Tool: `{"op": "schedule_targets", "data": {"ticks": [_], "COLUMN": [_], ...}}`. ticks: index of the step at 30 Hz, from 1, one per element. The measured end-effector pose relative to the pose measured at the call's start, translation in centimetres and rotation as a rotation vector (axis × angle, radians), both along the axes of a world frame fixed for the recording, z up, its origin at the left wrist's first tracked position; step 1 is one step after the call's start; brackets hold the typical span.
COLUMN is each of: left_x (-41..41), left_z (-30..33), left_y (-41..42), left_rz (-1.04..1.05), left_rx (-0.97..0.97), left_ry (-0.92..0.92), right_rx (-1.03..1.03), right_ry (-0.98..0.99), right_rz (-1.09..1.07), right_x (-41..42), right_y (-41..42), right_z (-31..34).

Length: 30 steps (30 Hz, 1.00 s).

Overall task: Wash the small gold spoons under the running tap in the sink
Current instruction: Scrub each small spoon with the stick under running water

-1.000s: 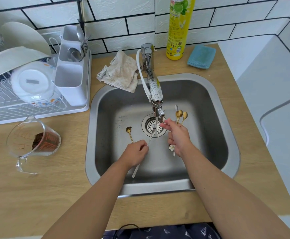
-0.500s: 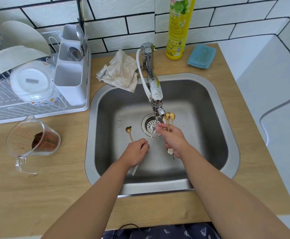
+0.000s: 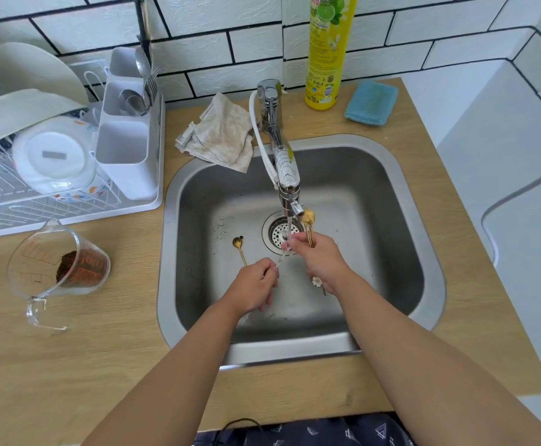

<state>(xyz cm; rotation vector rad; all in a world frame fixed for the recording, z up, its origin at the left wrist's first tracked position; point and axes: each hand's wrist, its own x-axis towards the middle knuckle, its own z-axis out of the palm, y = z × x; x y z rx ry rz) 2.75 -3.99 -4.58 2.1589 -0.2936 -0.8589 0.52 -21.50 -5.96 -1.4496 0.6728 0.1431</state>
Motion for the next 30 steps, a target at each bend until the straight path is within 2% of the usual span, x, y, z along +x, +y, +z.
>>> {"op": "schedule_targets", "data": {"ticks": [7,13,16,26,30], "left_x": [-0.1,0.0,0.0,-0.3,-0.2], "left_z": [0.1,0.3,0.4,0.5,0.5], "left_y": [0.0,-0.1,-0.2,-0.2,-0.2], "left_rz": [0.021,0.170,0.200,0.119,0.124], "left_rx": [0.010,-0.077,-0.110,-0.050,-0.042], "left_ry": [0.056,0.267,0.311,0.174,0.161], "right_rx": [0.017,0.116,0.110,0.107,0.202], "right_ry": [-0.017,-0.011,-0.017,0.045,0.023], "right_rz": [0.007,0.011,-0.017,0.030,0.029], "right_x": [0.0,-0.2,-0.2,-0.2,-0.1], "right_y": [0.2,0.2,0.4,0.3,0.1], "right_z": [-0.1,0.5,0.9,1.1,1.2]}}
